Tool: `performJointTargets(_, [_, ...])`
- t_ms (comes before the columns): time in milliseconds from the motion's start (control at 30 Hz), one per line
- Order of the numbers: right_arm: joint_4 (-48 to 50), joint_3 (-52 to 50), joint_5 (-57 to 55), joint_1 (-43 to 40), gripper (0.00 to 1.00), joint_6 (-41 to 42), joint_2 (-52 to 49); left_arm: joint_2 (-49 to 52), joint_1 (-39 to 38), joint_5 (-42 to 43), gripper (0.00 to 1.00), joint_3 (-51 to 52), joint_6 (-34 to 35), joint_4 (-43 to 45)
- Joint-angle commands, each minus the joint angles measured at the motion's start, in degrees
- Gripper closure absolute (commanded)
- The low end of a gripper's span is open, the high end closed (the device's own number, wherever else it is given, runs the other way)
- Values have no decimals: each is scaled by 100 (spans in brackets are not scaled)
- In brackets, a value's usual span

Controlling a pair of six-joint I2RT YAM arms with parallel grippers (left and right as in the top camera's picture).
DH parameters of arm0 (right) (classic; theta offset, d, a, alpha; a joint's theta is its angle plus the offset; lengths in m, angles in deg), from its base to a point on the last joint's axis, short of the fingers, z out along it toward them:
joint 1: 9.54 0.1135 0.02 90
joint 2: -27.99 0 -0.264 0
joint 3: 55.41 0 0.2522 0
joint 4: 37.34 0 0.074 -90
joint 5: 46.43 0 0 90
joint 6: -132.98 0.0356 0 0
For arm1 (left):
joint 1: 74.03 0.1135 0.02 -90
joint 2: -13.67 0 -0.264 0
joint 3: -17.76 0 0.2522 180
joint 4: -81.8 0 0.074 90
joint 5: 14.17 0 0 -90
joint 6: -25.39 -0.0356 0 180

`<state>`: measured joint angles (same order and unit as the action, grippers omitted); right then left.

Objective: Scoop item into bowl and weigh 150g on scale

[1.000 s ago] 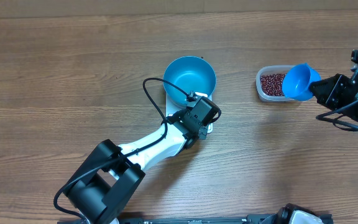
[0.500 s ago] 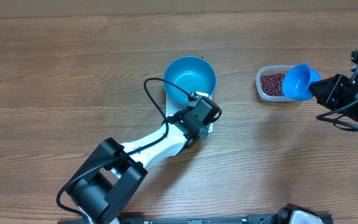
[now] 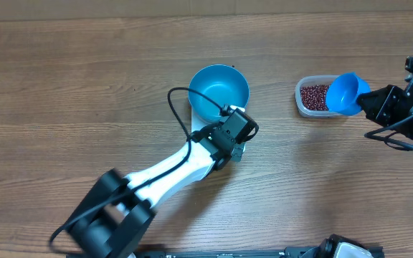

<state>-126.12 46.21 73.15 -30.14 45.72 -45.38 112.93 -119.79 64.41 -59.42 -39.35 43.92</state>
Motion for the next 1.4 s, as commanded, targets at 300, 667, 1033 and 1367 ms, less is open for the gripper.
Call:
performJointTargets(300, [26, 138, 2, -22, 96, -70, 37, -1851, -22, 601, 96, -361, -4, -765])
performJointTargets(667, [-31, 138, 90, -20, 96, -70, 37, -1921, 284, 573, 96, -361, 313, -1902])
performJointTargets(1033, [-31, 138, 87, -20, 96, -98, 37, -2033, 1519, 2498, 96, -363, -2039, -2341])
performJointTargets(1367, [74, 138, 44, -20, 96, -131, 37, -2035, 2074, 2771, 94, -367, -3145, -2970])
